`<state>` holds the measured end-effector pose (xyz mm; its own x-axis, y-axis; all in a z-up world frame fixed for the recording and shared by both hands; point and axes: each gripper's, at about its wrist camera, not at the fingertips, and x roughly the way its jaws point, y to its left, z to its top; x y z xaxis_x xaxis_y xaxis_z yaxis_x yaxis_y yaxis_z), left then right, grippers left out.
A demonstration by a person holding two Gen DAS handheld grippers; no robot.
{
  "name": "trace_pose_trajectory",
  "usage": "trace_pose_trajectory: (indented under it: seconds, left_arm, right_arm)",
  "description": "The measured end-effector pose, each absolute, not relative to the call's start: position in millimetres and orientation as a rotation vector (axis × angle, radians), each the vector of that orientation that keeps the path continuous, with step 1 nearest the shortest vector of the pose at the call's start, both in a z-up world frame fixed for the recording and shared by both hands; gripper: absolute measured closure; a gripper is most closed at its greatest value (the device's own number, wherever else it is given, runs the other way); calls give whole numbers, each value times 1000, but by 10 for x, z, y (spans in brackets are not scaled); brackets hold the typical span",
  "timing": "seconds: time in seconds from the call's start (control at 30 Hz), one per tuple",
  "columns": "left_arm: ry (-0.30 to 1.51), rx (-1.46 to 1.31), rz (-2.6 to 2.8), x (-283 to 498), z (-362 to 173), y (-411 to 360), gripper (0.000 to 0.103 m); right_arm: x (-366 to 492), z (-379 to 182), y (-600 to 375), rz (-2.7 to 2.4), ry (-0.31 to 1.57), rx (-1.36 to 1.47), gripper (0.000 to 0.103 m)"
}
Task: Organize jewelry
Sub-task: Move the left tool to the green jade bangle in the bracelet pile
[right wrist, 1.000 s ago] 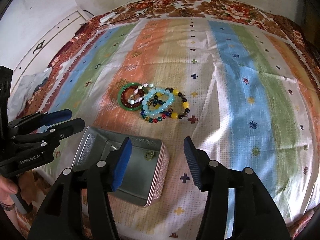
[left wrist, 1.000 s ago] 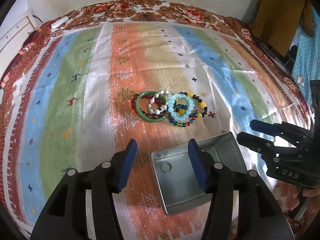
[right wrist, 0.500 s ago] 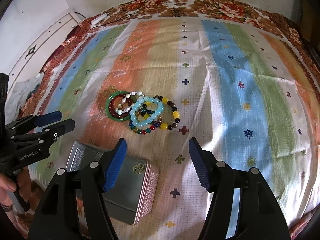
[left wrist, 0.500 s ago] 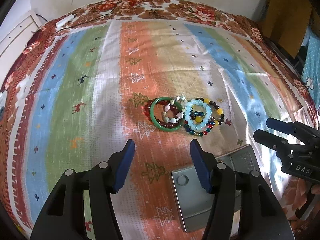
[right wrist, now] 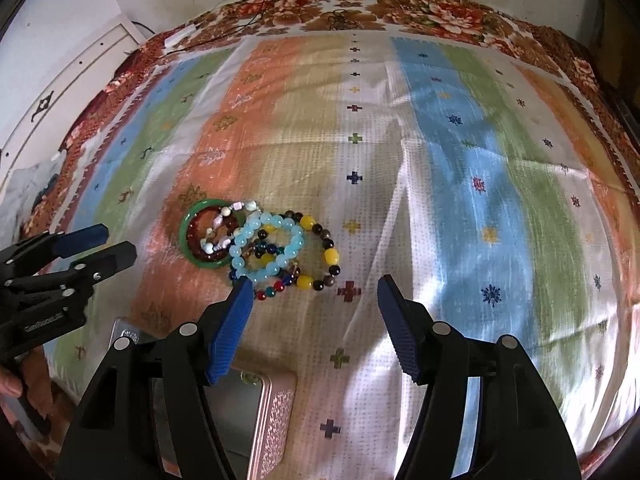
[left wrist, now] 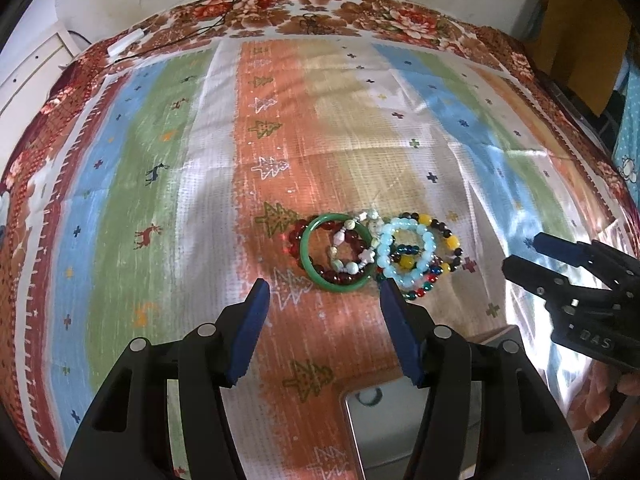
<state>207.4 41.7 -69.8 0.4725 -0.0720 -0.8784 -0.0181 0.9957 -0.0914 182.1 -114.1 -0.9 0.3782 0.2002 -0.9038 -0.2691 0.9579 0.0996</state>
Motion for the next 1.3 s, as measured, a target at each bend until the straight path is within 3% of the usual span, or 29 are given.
trace_pose_trajectory:
  seconds: [0.77, 1.3]
  left_arm:
    - [1152, -127, -28, 2527, -1025, 544, 46]
    - [1214, -85, -50, 2700, -1259, 503, 61]
  right_arm:
    - [2199, -327, -1064, 282, 1230, -84, 39]
    - [2438, -753, -1057, 288, 1343, -100, 39]
